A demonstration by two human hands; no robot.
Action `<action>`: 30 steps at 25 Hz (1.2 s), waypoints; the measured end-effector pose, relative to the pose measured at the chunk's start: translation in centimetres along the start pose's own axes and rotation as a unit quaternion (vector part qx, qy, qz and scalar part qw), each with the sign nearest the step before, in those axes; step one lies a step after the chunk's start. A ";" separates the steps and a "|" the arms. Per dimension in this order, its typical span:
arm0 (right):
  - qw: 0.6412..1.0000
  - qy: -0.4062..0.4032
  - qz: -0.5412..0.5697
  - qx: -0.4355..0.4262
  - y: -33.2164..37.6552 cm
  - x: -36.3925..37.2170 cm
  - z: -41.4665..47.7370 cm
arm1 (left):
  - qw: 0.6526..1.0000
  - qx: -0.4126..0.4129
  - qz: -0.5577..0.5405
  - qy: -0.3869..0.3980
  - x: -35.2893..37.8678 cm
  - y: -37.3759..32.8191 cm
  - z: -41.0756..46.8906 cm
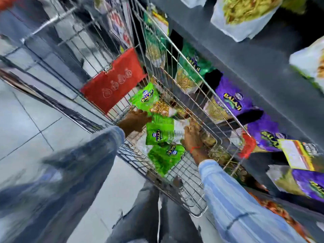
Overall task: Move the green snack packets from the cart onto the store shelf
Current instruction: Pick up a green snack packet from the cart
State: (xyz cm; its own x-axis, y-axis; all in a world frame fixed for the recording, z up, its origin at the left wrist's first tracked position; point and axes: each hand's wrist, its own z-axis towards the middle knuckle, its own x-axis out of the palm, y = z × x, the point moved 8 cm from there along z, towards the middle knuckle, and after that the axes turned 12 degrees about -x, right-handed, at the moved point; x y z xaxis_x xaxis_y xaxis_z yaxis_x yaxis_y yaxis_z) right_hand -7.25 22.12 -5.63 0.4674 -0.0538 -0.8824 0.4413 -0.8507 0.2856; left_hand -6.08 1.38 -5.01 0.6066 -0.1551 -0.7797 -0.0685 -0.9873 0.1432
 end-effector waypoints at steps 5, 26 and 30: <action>0.988 0.127 0.076 0.044 -2.3 6.1 -0.3 | 0.987 0.101 0.123 -0.027 2.0 -3.1 2.5; 0.752 -0.181 0.616 0.147 -2.8 6.7 0.0 | 0.949 0.175 -0.166 -0.205 -13.8 -9.8 -0.8; 0.769 -0.163 0.611 0.096 -1.9 2.5 -0.5 | 0.931 0.179 -0.196 -0.252 -18.9 -8.3 -2.1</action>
State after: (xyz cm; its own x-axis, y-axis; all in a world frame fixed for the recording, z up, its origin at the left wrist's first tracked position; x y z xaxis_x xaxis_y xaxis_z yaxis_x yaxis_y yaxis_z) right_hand -6.52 23.88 -8.18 0.2127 -0.9756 -0.0548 -0.3101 -0.1206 0.9430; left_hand -15.29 12.56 9.81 0.1972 0.3130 -0.9291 -0.2335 -0.9054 -0.3546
